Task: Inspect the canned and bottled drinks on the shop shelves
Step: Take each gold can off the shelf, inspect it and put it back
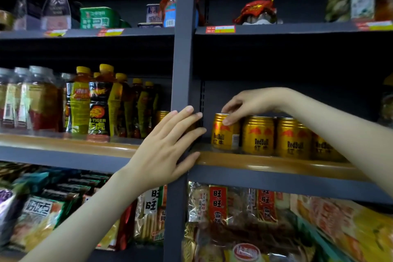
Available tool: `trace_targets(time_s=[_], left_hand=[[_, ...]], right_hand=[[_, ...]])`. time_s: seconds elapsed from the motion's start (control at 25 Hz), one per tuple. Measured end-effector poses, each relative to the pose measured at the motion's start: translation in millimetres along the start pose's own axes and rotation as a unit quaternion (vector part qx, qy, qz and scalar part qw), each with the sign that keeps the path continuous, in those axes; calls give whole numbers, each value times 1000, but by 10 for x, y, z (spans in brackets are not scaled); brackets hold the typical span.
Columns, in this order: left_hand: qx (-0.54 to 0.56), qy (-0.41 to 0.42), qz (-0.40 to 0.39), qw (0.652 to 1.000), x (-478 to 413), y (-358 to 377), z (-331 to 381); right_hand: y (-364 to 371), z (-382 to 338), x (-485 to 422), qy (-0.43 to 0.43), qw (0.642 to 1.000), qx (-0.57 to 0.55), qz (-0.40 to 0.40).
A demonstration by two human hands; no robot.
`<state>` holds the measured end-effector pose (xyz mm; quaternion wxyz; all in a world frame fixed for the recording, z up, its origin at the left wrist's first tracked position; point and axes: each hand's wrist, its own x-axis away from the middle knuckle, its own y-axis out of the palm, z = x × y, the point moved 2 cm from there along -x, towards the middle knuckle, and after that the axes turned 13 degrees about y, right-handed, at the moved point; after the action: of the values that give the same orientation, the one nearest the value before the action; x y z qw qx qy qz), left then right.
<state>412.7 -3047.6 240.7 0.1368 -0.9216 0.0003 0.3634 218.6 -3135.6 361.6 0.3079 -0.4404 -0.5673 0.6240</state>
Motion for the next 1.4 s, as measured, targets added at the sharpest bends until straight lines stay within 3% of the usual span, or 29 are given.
trace_targets(time_s=[0.08,0.16,0.2,0.28,0.36,0.44,0.6,0.8,0.96,1.08,1.2,1.4], left_hand=[[0,14,-5,1000,147,-42,-89],[-12,-11,-3,1000,420,-126,-274],[-24,-38,-1,999,572,-180,-392],[-61,-91,-3,994,887,-294,-675],[-97,-122,-9,988,1149,-380,-997],[-102,-138,-7,985,1333,-418,-1300],[-74,-156,12,985,1458,-327,-1578],[-26,-155,25,987,1399,-96,-1569],[-11,-167,24,986,1421,15,-1558],[-12,-167,34,985,1440,46,-1571],[-12,-166,33,986,1442,60,-1573],[-17,-163,35,986,1441,58,-1590]], right_hand=[[-16,-34,50,13,998,55,30],[-17,-128,223,-23,983,86,159],[1,-206,372,-62,962,70,255],[99,-466,699,-181,878,47,440],[268,-874,837,-256,814,70,516],[447,-1330,685,-253,825,95,497],[596,-1987,51,-96,879,119,451],[576,-2171,-607,125,932,97,326],[652,-2158,-1053,179,960,112,182],[696,-2059,-1241,145,944,272,118],[689,-1961,-1269,67,892,443,63],[701,-1872,-1302,26,844,532,57]])
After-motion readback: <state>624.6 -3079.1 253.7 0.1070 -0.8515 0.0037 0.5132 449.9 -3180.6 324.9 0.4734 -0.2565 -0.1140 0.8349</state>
